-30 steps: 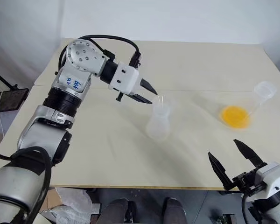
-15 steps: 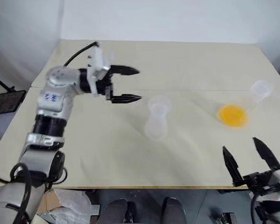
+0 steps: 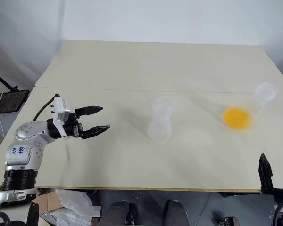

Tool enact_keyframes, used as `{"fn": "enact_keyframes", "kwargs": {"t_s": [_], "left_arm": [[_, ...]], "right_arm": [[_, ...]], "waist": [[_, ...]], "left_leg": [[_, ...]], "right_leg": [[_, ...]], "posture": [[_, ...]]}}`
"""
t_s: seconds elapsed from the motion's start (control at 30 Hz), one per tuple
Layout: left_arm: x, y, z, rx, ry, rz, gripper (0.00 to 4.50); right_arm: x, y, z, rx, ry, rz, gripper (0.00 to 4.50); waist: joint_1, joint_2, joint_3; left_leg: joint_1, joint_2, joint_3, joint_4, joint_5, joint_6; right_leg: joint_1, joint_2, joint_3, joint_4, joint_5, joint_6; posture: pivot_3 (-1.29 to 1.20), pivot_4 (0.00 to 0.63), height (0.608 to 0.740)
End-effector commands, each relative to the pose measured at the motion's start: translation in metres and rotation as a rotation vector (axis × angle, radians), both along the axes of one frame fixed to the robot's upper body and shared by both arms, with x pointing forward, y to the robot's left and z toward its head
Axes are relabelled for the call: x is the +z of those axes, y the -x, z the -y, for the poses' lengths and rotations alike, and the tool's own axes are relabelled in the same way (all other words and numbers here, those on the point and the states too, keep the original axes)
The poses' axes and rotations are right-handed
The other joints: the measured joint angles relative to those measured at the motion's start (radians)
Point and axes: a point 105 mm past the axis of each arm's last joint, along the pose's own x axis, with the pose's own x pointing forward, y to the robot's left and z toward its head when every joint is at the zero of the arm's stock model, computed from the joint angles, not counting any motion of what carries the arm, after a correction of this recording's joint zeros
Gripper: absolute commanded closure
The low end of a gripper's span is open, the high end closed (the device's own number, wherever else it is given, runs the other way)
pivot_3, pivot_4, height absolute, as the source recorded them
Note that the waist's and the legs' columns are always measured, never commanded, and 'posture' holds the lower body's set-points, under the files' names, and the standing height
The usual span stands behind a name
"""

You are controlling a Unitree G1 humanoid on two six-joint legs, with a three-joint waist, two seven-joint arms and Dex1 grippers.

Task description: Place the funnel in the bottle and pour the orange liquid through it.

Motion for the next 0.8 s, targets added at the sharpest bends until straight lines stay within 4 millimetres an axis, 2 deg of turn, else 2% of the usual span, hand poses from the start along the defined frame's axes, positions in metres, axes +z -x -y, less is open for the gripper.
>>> {"fn": "enact_keyframes", "kwargs": {"t_s": [0.03, 0.17, 0.27, 0.43, 0.5, 0.63, 0.8], "left_arm": [[0.010, 0.010, 0.009, -0.032, 0.036, 0.047, 0.03], [0.007, 0.018, 0.018, -0.049, 0.053, 0.036, 0.03], [0.008, 0.020, 0.021, -0.047, 0.061, 0.041, 0.03], [0.012, 0.025, 0.027, -0.056, 0.100, 0.049, 0.03], [0.012, 0.028, 0.030, -0.068, 0.112, 0.044, 0.03], [0.009, 0.034, 0.035, -0.094, 0.110, 0.027, 0.03], [0.012, 0.040, 0.040, -0.101, 0.121, 0.032, 0.03]], "right_arm": [[0.022, -0.027, -0.012, 0.058, 0.018, 0.011, 0.00], [0.029, -0.067, 0.002, -0.018, -0.020, -0.091, 0.00], [0.040, -0.085, 0.001, -0.025, -0.026, -0.102, 0.00], [0.062, -0.126, 0.005, -0.022, -0.011, -0.104, 0.00], [0.071, -0.137, 0.005, -0.024, -0.031, -0.081, 0.00], [0.077, -0.152, 0.003, -0.019, -0.045, -0.076, 0.00], [0.080, -0.158, 0.004, -0.044, -0.056, -0.076, 0.00]], "waist": [[-0.011, 0.001, 0.000], [-0.016, 0.001, -0.001], [-0.015, 0.002, 0.000], [-0.013, 0.002, 0.000], [-0.015, 0.002, 0.000], [-0.014, 0.002, 0.000], [-0.014, 0.002, 0.000]], "left_leg": [[0.000, 0.000, 0.000, 0.000, 0.000, 0.000], [0.001, 0.001, 0.000, -0.001, 0.000, -0.001], [0.001, 0.001, 0.001, -0.001, 0.000, -0.001], [0.000, 0.000, 0.001, 0.000, 0.000, 0.000], [0.000, 0.000, 0.001, 0.000, 0.000, 0.000], [0.000, 0.001, 0.000, -0.001, 0.000, 0.000], [-0.001, 0.000, 0.001, -0.001, 0.000, 0.000]], "right_leg": [[0.000, 0.000, 0.000, 0.000, 0.000, 0.000], [-0.001, 0.000, -0.001, 0.003, -0.001, -0.003], [-0.002, 0.000, -0.001, 0.004, -0.002, -0.003], [-0.001, 0.000, -0.001, 0.004, -0.002, -0.003], [-0.001, 0.000, -0.001, 0.003, -0.001, -0.003], [-0.002, 0.001, -0.003, 0.004, -0.001, -0.003], [-0.002, 0.000, -0.003, 0.003, -0.001, -0.002]], "posture": [[0.00, 0.150, 0.740], [0.00, 0.150, 0.740], [0.00, 0.150, 0.740], [0.00, 0.150, 0.740], [0.00, 0.150, 0.740], [0.00, 0.150, 0.740], [0.00, 0.150, 0.740]]}}
